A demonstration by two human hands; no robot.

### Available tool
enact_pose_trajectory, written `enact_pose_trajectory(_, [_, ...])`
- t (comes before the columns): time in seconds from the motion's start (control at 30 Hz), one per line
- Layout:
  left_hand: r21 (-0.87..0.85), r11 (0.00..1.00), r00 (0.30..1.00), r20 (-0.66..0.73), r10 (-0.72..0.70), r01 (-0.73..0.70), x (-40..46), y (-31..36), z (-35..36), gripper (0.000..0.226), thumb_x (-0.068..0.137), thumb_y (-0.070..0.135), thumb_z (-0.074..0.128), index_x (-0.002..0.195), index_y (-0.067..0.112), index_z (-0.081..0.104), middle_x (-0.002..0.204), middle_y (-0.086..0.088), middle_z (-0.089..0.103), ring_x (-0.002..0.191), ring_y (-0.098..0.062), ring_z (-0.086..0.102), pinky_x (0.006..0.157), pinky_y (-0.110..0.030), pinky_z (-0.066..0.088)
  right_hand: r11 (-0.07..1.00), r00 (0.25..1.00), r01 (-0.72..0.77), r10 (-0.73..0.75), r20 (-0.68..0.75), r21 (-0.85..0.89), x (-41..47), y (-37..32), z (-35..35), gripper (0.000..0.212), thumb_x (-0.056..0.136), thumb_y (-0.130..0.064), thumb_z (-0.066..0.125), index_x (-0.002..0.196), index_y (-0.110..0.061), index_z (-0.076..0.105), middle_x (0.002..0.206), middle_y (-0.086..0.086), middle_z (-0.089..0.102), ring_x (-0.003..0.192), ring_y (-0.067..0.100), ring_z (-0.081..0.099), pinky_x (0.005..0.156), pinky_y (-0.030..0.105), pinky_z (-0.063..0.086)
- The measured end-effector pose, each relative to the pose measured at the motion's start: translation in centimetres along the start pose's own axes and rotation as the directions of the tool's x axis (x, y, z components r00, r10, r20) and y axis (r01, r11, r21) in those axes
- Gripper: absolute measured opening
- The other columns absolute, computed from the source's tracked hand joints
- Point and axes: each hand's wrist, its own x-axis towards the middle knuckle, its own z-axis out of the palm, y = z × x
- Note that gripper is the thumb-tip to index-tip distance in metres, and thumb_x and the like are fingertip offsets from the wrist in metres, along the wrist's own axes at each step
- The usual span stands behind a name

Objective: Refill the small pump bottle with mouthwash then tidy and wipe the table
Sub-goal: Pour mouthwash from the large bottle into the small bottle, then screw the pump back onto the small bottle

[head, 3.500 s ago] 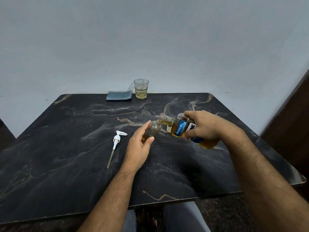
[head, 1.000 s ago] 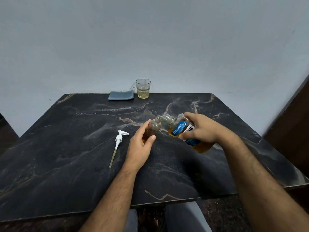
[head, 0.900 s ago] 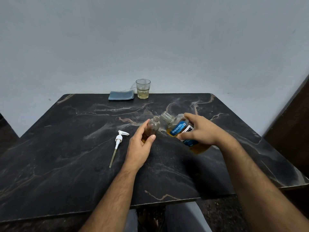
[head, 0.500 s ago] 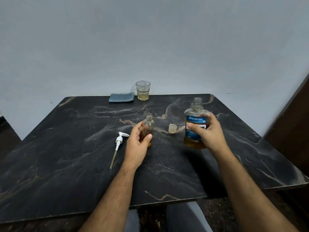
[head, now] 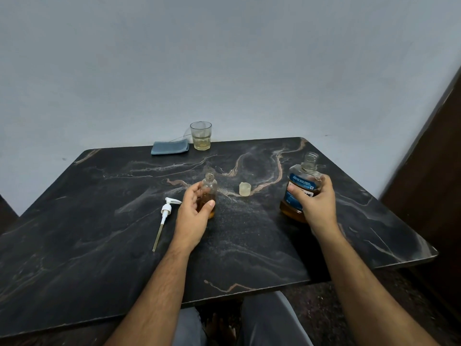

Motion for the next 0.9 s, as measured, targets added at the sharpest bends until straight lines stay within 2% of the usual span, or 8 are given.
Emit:
enact_pose_trajectory(0.07, [0.005, 1.000, 1.000, 0.001, -0.002, 0.002, 0.0, -0.1, 0.0, 0.055, 0.094, 0.002, 0.061, 0.122, 0.047, 0.045, 0.119, 0.025, 0.056, 0.112, 0.008, 0.055, 0.072, -0.001, 0.046, 1.000, 1.000, 0.011, -0.011, 0.001, -0.017, -0.1, 0.1, 0.2, 0.048, 0.073, -0.030, 0.085, 0.102, -0.049, 0.052, 0.112, -0.013, 0.065, 0.102, 0.000, 0.065, 0.087, 0.026, 0.054])
enact_pose_trajectory(0.2, [0.029, 1.000, 1.000, -0.001, -0.010, 0.010, 0.1, -0.2, 0.0, 0.054, 0.094, 0.003, 0.061, 0.125, 0.044, 0.044, 0.115, 0.029, 0.055, 0.105, 0.019, 0.053, 0.073, 0.001, 0.043, 0.999, 1.000, 0.024, -0.024, 0.013, -0.040, -0.2, 0.2, 0.4, 0.050, 0.073, -0.031, 0.085, 0.103, -0.051, 0.050, 0.113, -0.017, 0.064, 0.105, 0.001, 0.063, 0.091, 0.030, 0.054])
enact_pose_trajectory(0.43, [0.040, 0.999, 1.000, -0.002, -0.020, 0.020, 0.3, -0.6, -0.1, 0.053, 0.094, 0.004, 0.062, 0.124, 0.044, 0.044, 0.115, 0.028, 0.057, 0.103, 0.024, 0.054, 0.075, -0.001, 0.045, 0.997, 0.999, 0.030, -0.029, 0.014, -0.067, -0.4, 0.4, 0.3, 0.055, 0.070, -0.030, 0.087, 0.110, -0.044, 0.053, 0.114, -0.013, 0.066, 0.106, 0.006, 0.065, 0.096, 0.041, 0.054])
enact_pose_trajectory(0.53, [0.061, 0.998, 1.000, -0.004, -0.021, 0.021, 0.4, -0.8, -0.1, 0.053, 0.093, 0.007, 0.064, 0.125, 0.045, 0.044, 0.114, 0.029, 0.057, 0.106, 0.019, 0.054, 0.079, -0.002, 0.044, 0.995, 0.999, 0.045, -0.045, -0.004, -0.085, -0.8, 0.3, 0.3, 0.066, 0.068, -0.031, 0.089, 0.122, -0.033, 0.050, 0.117, -0.012, 0.065, 0.108, 0.007, 0.064, 0.097, 0.044, 0.054])
enact_pose_trajectory(0.67, [0.045, 0.999, 0.999, -0.016, -0.029, 0.030, 0.5, -1.1, -0.2, 0.052, 0.093, 0.007, 0.065, 0.119, 0.048, 0.047, 0.116, 0.025, 0.061, 0.108, 0.015, 0.057, 0.076, -0.002, 0.046, 0.988, 0.984, 0.081, -0.100, -0.148, -0.129, -2.2, -0.6, 0.6, 0.094, 0.065, -0.047, 0.087, 0.142, -0.030, 0.035, 0.145, -0.003, 0.047, 0.133, 0.014, 0.047, 0.110, 0.046, 0.042])
enact_pose_trajectory(0.77, [0.058, 0.998, 0.999, -0.022, -0.037, 0.038, 0.6, -1.1, -0.1, 0.051, 0.092, 0.010, 0.067, 0.115, 0.052, 0.048, 0.118, 0.022, 0.063, 0.111, 0.012, 0.058, 0.081, -0.007, 0.047, 0.932, 0.892, 0.189, -0.295, -0.343, -0.310, -3.7, -2.1, 1.0, 0.102, 0.066, -0.066, 0.075, 0.146, -0.019, 0.032, 0.149, 0.006, 0.039, 0.139, 0.019, 0.035, 0.114, 0.050, 0.033])
enact_pose_trajectory(0.83, [0.071, 0.997, 0.999, -0.030, -0.034, 0.036, 0.6, -1.2, -0.2, 0.052, 0.091, 0.012, 0.068, 0.112, 0.055, 0.048, 0.118, 0.021, 0.063, 0.109, 0.014, 0.058, 0.087, -0.010, 0.045, 0.842, 0.781, 0.344, -0.502, -0.372, -0.415, -4.6, -3.0, 1.5, 0.096, 0.072, -0.064, 0.072, 0.140, -0.004, 0.040, 0.141, 0.017, 0.044, 0.134, 0.027, 0.039, 0.113, 0.052, 0.033])
enact_pose_trajectory(0.9, [0.073, 0.997, 0.999, -0.040, -0.035, 0.038, 0.6, -1.3, -0.2, 0.054, 0.090, 0.014, 0.069, 0.108, 0.060, 0.048, 0.119, 0.019, 0.064, 0.111, 0.010, 0.059, 0.093, -0.017, 0.044, 0.764, 0.706, 0.446, -0.620, -0.342, -0.465, -5.3, -3.4, 2.4, 0.082, 0.076, -0.054, 0.075, 0.129, 0.003, 0.047, 0.131, 0.023, 0.049, 0.125, 0.031, 0.044, 0.107, 0.055, 0.037])
